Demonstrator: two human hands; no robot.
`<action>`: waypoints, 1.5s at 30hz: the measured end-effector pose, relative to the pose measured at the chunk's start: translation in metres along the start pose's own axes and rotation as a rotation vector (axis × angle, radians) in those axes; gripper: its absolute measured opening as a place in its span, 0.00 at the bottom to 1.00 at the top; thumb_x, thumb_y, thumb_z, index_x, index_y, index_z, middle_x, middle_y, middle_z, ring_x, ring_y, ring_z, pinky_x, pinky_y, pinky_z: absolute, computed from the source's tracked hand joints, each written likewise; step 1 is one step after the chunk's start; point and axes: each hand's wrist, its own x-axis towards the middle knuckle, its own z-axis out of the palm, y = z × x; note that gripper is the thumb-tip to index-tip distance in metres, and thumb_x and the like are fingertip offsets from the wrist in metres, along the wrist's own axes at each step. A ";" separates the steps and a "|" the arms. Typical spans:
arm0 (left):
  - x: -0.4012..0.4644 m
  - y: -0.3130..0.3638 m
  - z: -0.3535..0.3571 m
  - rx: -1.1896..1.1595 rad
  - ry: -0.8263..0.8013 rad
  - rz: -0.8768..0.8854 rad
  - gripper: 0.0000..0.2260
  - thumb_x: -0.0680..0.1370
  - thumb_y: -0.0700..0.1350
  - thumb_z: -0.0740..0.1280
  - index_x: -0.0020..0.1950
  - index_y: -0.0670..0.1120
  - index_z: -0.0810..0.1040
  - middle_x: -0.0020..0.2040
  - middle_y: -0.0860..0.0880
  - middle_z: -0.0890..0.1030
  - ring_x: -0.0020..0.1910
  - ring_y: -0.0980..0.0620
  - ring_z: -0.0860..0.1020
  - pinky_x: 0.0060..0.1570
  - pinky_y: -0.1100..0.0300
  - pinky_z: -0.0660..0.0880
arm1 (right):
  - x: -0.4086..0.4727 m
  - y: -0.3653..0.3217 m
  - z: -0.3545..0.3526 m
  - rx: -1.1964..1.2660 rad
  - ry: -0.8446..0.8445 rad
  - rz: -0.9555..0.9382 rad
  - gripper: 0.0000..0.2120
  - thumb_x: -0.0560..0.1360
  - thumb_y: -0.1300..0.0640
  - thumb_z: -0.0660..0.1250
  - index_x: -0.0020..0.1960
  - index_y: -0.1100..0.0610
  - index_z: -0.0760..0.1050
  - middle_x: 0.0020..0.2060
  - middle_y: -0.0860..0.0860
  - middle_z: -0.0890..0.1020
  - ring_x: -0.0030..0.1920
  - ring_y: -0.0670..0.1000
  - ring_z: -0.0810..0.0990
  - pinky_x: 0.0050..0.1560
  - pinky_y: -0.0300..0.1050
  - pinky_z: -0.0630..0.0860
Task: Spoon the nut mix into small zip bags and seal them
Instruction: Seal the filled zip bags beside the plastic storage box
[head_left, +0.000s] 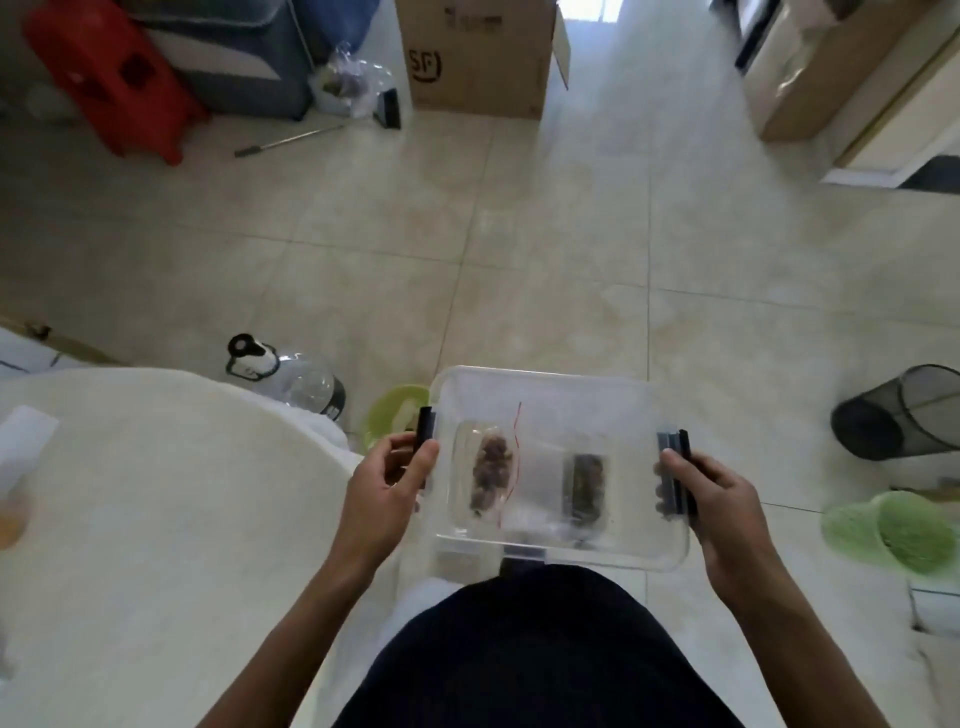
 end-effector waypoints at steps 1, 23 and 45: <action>0.014 0.013 0.016 -0.007 -0.021 0.009 0.17 0.75 0.63 0.68 0.59 0.57 0.78 0.49 0.59 0.86 0.49 0.61 0.83 0.41 0.67 0.80 | 0.012 -0.011 -0.011 0.019 0.023 -0.014 0.05 0.80 0.56 0.71 0.53 0.55 0.84 0.42 0.51 0.87 0.40 0.51 0.82 0.45 0.48 0.79; 0.370 0.235 0.308 0.259 -0.719 0.144 0.18 0.74 0.65 0.68 0.59 0.58 0.79 0.49 0.57 0.86 0.45 0.57 0.84 0.37 0.64 0.79 | 0.234 -0.130 -0.098 0.450 0.704 0.025 0.05 0.78 0.56 0.73 0.52 0.56 0.85 0.41 0.50 0.88 0.37 0.47 0.84 0.45 0.46 0.80; 0.318 0.350 0.771 0.620 -1.403 0.419 0.14 0.76 0.63 0.71 0.55 0.56 0.81 0.45 0.53 0.86 0.41 0.58 0.83 0.38 0.61 0.79 | 0.259 -0.135 -0.317 0.906 1.377 0.076 0.07 0.79 0.56 0.72 0.44 0.54 0.87 0.39 0.52 0.85 0.42 0.54 0.80 0.47 0.52 0.75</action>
